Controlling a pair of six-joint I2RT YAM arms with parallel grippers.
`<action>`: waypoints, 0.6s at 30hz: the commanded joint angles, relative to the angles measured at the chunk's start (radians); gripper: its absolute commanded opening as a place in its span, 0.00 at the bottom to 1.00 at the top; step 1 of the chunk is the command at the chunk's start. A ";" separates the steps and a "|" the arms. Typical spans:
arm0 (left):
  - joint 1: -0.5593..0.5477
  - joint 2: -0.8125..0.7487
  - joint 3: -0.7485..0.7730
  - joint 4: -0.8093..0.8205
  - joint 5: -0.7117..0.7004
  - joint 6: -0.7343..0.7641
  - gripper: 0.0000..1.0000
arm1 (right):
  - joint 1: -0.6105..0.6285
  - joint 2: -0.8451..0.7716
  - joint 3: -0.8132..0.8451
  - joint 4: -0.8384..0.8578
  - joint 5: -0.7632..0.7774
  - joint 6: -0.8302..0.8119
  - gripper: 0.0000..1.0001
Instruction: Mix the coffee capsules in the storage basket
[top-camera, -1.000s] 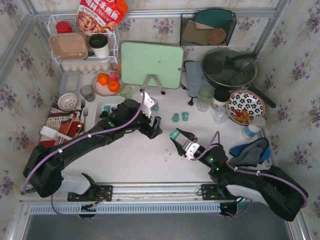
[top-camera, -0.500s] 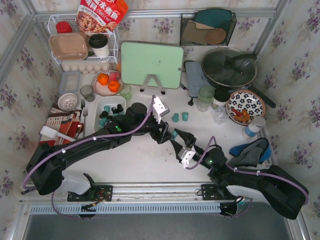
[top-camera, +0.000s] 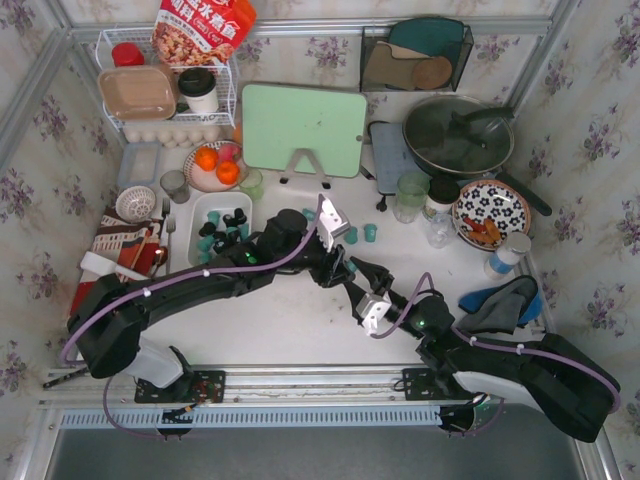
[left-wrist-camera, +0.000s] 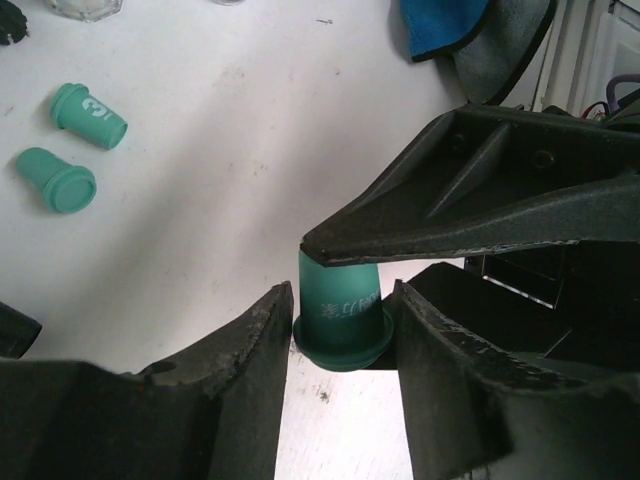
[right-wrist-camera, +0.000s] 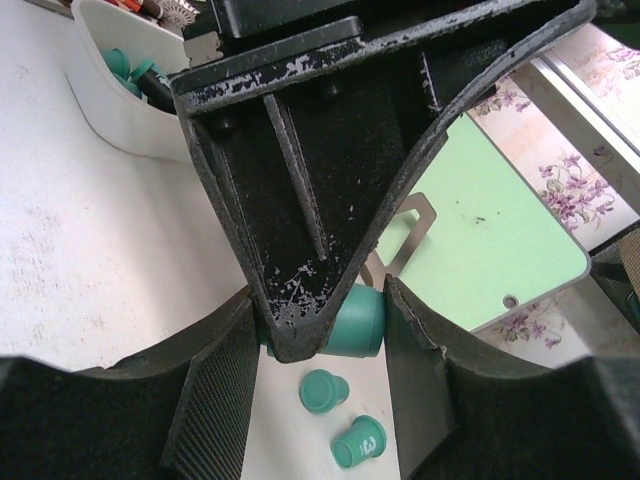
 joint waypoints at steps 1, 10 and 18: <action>-0.003 0.011 0.002 0.072 -0.013 -0.023 0.46 | 0.003 -0.004 -0.023 0.014 -0.007 0.013 0.30; -0.003 -0.031 -0.012 0.048 -0.113 -0.005 0.24 | 0.005 -0.008 -0.009 -0.019 0.019 0.043 0.62; 0.035 -0.101 -0.035 -0.018 -0.233 0.017 0.20 | 0.005 -0.044 0.006 -0.057 0.079 0.107 1.00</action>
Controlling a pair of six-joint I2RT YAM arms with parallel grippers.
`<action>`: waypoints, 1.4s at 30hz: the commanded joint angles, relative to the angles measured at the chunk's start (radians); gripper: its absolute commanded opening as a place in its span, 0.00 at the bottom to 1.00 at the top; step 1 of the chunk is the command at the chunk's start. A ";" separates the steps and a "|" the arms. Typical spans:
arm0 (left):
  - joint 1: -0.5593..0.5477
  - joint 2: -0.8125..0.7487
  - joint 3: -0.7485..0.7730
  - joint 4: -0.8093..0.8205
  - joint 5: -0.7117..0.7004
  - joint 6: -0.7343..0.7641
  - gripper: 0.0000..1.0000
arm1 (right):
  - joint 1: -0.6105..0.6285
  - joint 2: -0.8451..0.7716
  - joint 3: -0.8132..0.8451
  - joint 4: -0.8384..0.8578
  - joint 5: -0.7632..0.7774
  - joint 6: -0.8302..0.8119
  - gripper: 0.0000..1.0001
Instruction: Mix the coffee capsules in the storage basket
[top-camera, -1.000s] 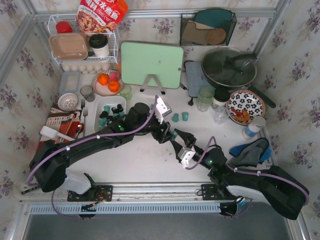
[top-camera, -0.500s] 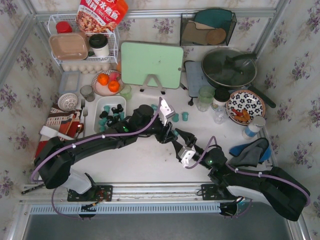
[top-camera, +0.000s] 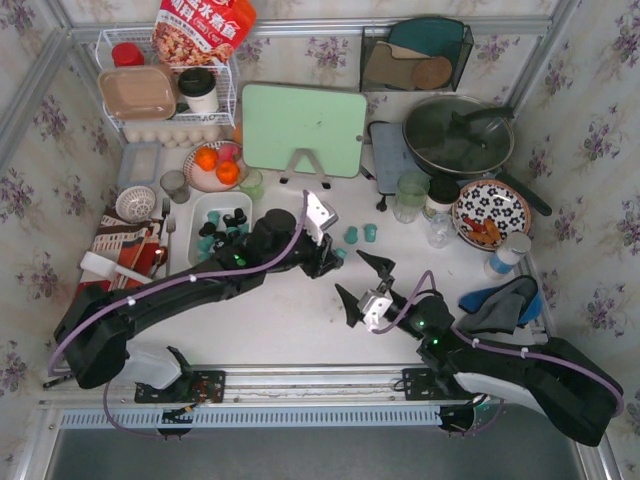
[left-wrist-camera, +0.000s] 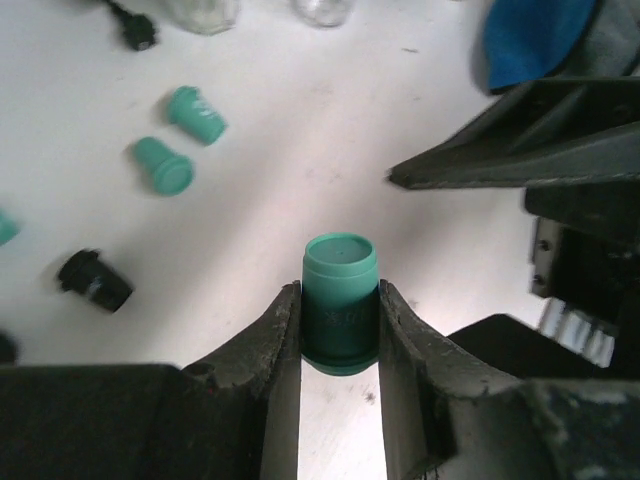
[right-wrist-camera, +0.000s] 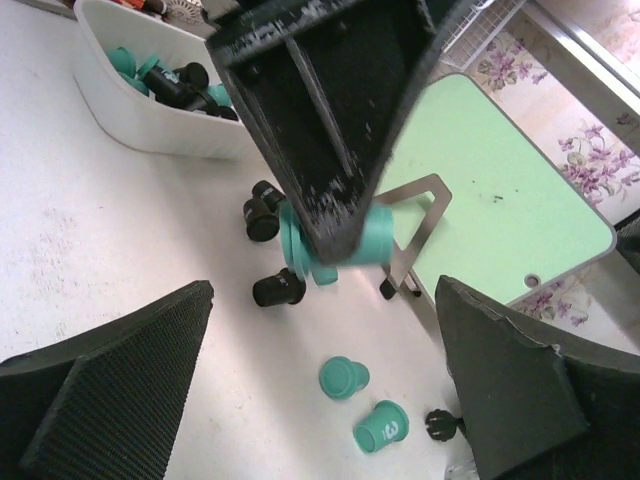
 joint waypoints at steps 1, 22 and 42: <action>0.046 -0.049 -0.004 -0.065 -0.106 0.027 0.20 | 0.000 -0.025 0.013 -0.021 0.074 0.071 1.00; 0.734 0.216 0.076 -0.264 -0.141 -0.119 0.35 | -0.018 0.473 0.645 -0.761 0.637 0.972 0.89; 0.658 0.000 -0.104 -0.145 -0.297 -0.115 0.87 | -0.196 0.782 0.864 -0.918 0.565 1.234 0.61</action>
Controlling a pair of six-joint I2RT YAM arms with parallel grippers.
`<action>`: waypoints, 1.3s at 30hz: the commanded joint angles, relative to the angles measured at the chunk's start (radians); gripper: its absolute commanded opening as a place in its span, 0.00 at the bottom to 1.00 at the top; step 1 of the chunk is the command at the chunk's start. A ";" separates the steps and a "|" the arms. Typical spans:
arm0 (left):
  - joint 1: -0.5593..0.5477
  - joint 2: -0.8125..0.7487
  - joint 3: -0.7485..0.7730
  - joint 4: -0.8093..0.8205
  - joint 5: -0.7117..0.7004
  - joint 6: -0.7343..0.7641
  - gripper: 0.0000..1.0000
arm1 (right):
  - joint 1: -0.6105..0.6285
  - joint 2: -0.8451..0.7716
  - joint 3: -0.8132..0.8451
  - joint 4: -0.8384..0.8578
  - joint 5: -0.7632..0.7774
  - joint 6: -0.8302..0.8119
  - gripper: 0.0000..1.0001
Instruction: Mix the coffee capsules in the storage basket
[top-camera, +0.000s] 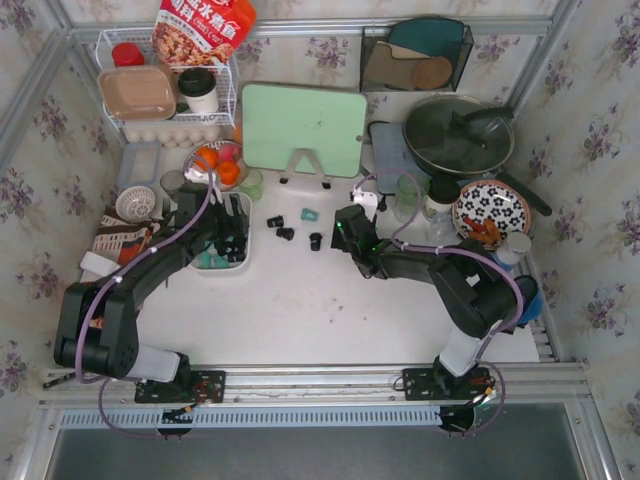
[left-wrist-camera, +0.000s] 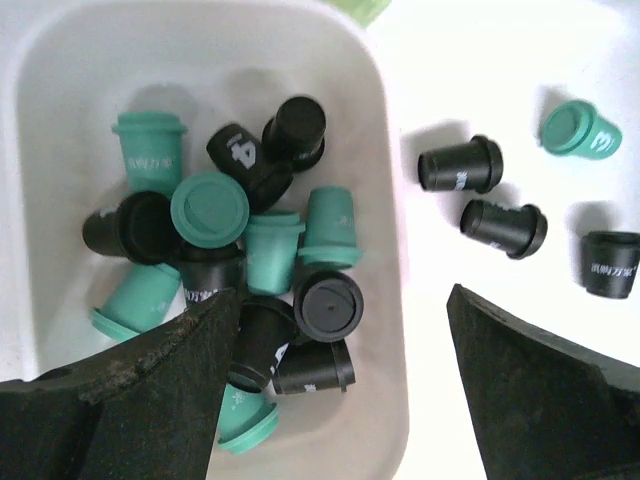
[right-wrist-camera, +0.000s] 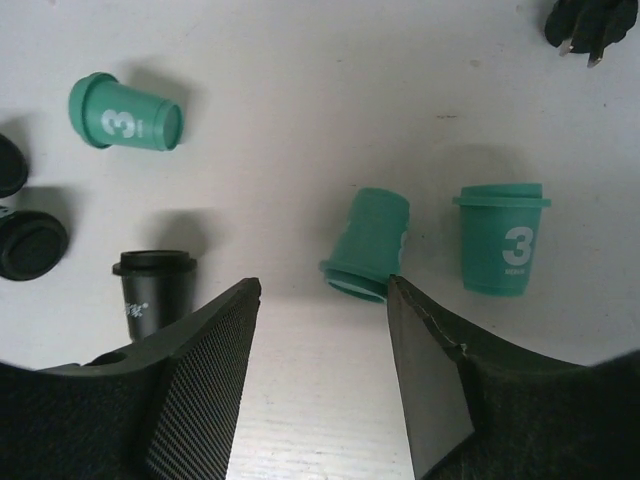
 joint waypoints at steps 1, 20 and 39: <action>-0.036 -0.063 -0.014 0.048 -0.114 0.045 0.87 | -0.027 0.033 0.026 -0.023 -0.014 0.038 0.61; -0.120 -0.110 -0.008 0.049 -0.155 0.088 0.87 | -0.084 0.174 0.135 -0.068 0.031 0.016 0.68; -0.140 -0.100 -0.012 0.057 -0.202 0.072 0.99 | -0.145 0.142 0.081 -0.049 -0.078 0.025 0.41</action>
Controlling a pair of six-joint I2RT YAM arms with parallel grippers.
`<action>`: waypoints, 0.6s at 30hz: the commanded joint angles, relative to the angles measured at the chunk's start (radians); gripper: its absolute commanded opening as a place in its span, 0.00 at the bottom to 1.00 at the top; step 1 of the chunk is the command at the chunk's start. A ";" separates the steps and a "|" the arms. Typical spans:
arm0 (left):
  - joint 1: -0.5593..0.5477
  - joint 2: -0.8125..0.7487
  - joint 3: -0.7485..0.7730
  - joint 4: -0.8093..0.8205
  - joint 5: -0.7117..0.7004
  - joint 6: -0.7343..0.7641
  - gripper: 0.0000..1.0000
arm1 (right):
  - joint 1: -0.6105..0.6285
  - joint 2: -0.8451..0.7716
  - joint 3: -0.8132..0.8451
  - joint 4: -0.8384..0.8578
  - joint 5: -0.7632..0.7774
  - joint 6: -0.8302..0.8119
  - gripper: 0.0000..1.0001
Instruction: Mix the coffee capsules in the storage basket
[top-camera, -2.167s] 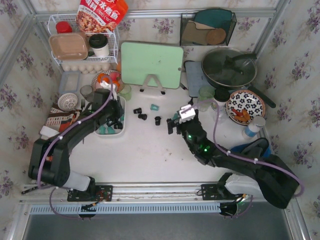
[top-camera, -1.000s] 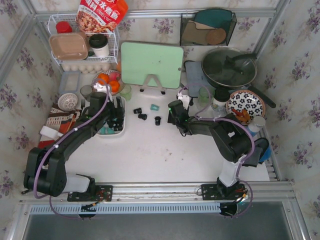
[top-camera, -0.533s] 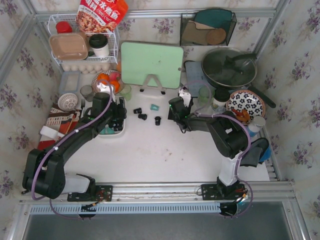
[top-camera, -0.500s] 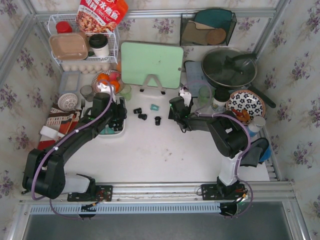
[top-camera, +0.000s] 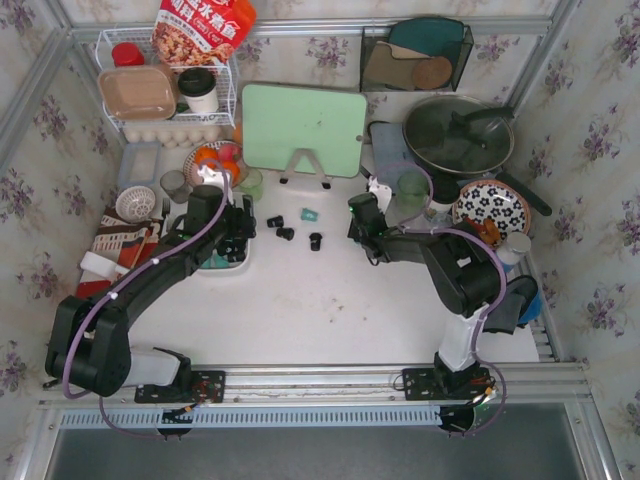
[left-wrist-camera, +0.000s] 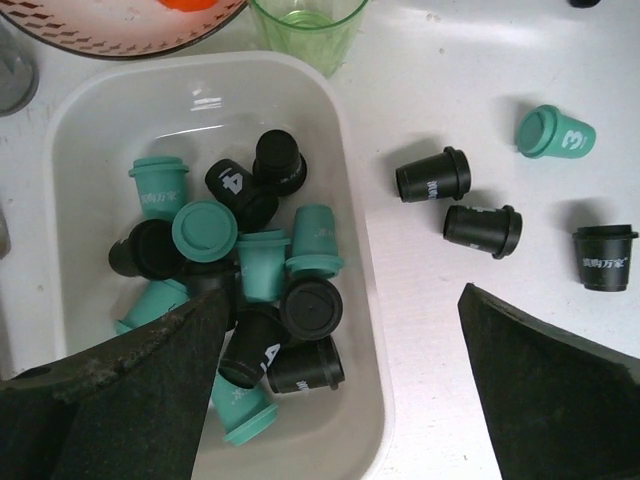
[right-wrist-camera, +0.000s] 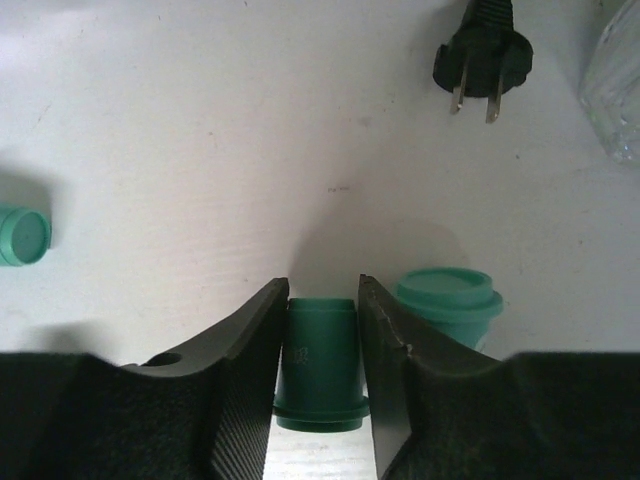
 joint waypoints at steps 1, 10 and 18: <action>-0.002 -0.001 -0.004 0.034 -0.031 -0.020 0.99 | 0.002 -0.029 -0.025 -0.040 -0.030 -0.005 0.40; -0.012 0.001 -0.015 0.116 0.156 0.029 0.95 | 0.002 -0.147 -0.093 0.039 -0.086 -0.043 0.18; -0.199 0.045 -0.019 0.260 0.343 0.302 0.96 | 0.003 -0.373 -0.279 0.318 -0.314 -0.122 0.09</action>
